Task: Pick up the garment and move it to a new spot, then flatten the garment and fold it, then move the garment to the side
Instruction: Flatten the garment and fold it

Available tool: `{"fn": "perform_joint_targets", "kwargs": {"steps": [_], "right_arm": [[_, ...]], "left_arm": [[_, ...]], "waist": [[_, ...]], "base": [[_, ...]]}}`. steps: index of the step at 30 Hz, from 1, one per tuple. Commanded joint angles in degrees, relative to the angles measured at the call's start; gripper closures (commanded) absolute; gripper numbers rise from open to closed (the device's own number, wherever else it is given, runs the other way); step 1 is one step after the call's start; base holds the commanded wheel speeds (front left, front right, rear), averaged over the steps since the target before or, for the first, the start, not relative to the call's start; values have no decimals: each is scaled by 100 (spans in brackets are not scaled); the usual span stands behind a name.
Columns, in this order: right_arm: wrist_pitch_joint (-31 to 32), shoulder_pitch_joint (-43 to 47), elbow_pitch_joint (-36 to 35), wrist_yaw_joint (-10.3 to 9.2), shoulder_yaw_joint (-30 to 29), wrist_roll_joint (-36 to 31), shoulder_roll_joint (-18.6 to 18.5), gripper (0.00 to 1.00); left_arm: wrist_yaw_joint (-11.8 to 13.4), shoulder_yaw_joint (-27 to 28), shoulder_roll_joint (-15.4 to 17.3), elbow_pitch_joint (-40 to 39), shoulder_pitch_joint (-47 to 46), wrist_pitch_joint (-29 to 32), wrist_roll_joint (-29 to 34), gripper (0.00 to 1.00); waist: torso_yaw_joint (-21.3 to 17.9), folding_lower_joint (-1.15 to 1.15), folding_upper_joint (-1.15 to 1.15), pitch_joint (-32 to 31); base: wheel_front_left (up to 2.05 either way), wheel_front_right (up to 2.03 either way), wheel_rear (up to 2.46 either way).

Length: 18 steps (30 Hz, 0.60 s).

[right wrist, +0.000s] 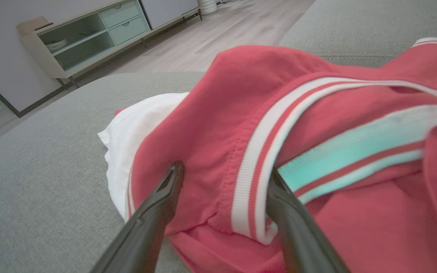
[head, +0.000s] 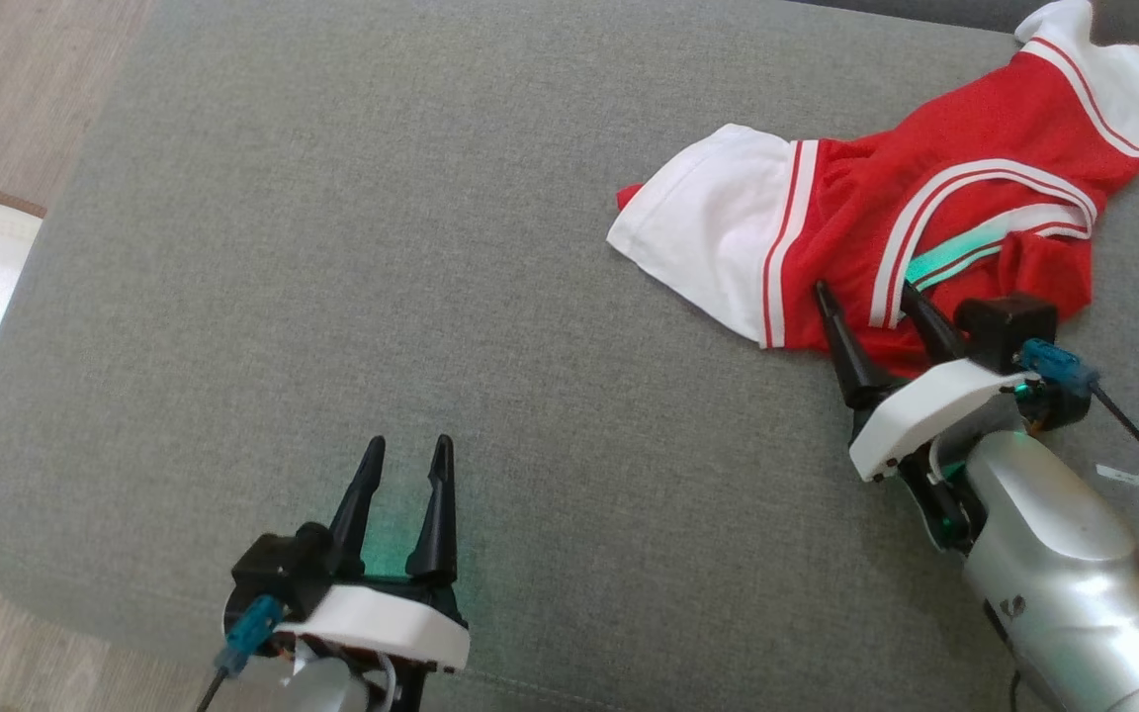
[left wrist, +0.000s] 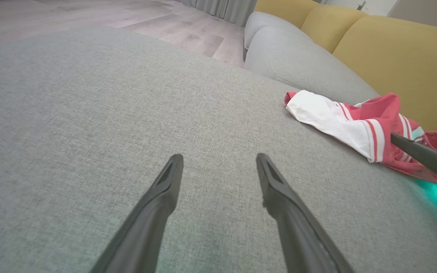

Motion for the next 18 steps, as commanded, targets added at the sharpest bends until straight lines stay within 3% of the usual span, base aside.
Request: {"fn": "perform_joint_targets", "kwargs": {"steps": [1,2,3,12,18], "right_arm": [[-64,-79,-184,37,123,58,-33,5],[-64,-68,-237,37,195,101,-56,90],[-64,-60,-254,37,221,124,-65,100],[-64,43,-817,37,19,400,-160,100],[201,400,-1411,37,321,885,-695,100]], "left_arm": [[15,165,19,-139,-40,-55,-40,0],[20,172,19,-125,-24,-55,-44,0],[22,174,19,-117,-16,-55,-47,0],[2,257,19,-44,97,-55,6,0],[-40,435,19,44,364,-55,82,0]], "waist": [[-4,0,0,-9],[-22,0,0,-36],[-34,0,0,-56],[-368,0,0,-497],[-841,0,0,-1043]], "base": [[0,0,0],[0,0,0],[0,0,0],[0,0,0],[0,0,0]]}}
